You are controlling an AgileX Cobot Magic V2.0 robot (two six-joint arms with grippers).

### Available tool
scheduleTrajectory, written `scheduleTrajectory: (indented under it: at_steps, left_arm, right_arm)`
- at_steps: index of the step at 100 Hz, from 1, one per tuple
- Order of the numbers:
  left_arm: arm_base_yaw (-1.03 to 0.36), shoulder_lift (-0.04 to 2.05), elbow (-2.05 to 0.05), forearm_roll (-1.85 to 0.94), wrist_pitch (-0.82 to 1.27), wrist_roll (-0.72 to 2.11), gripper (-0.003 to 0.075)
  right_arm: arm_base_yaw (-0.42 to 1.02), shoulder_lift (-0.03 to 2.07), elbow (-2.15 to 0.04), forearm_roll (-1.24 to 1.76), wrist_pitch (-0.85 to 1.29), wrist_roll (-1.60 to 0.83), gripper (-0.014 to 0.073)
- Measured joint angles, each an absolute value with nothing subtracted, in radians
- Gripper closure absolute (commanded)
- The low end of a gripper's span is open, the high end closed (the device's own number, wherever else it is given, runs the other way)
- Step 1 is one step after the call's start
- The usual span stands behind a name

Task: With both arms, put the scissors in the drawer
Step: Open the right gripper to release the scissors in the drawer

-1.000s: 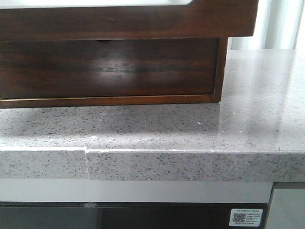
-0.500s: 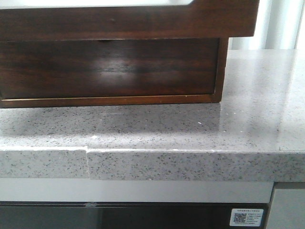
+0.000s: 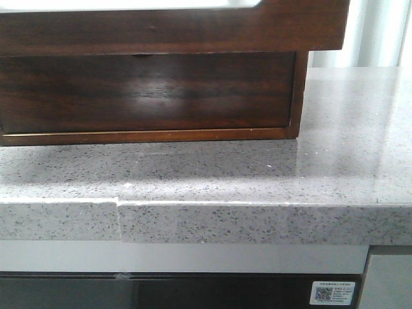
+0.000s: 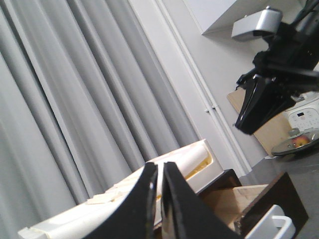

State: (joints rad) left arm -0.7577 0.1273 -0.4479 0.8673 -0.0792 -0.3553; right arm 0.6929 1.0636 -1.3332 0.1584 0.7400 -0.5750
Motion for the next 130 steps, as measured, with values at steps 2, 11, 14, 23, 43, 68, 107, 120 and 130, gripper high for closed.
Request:
scheduleTrajectory:
  at_steps: [2,11,14,23,43,68,107,120,130]
  left_arm:
    - [-0.758,0.118,-0.430,0.867,-0.077,-0.367,0.0739]
    - [-0.758,0.091,-0.375,0.865,-0.076,-0.414,0.0739]
    - [-0.758,0.088,-0.355,0.861,-0.076,-0.423,0.0739]
    - [-0.758,0.085,-0.292,0.810,-0.076,-0.436,0.0739]
    - [-0.758,0.085,-0.153,0.681,-0.062,-0.444,0.0739]
    - [-0.758,0.085,-0.025,0.663,-0.054,-0.444,0.0739]
    - [-0.758,0.085,0.001,0.663,-0.043,-0.444,0.0739]
    - [-0.758,0.085,0.001,0.663,-0.039,-0.444,0.0739]
    - [-0.758,0.085,0.001,0.663,-0.037,-0.446,0.0739]
  right_arm:
    - [0.693,1.040,-1.315,0.163,0.728,-0.575,0.0654]
    - [0.693,0.930,-1.223,0.183,0.667,-0.575,0.0654]
    - [0.693,0.893,-1.178,0.188,0.639,-0.575,0.0654]
    - [0.693,0.758,-1.049,0.200,0.570,-0.575,0.0654]
    - [0.693,0.433,-0.759,0.225,0.441,-0.571,0.0654]
    - [0.693,0.066,-0.464,0.246,0.447,-0.569,0.0655]
    - [0.693,-0.010,-0.254,0.274,0.508,-0.567,0.0655]
    - [0.693,-0.010,-0.211,0.276,0.508,-0.567,0.0655]
    - [0.693,-0.010,-0.190,0.276,0.510,-0.567,0.0655]
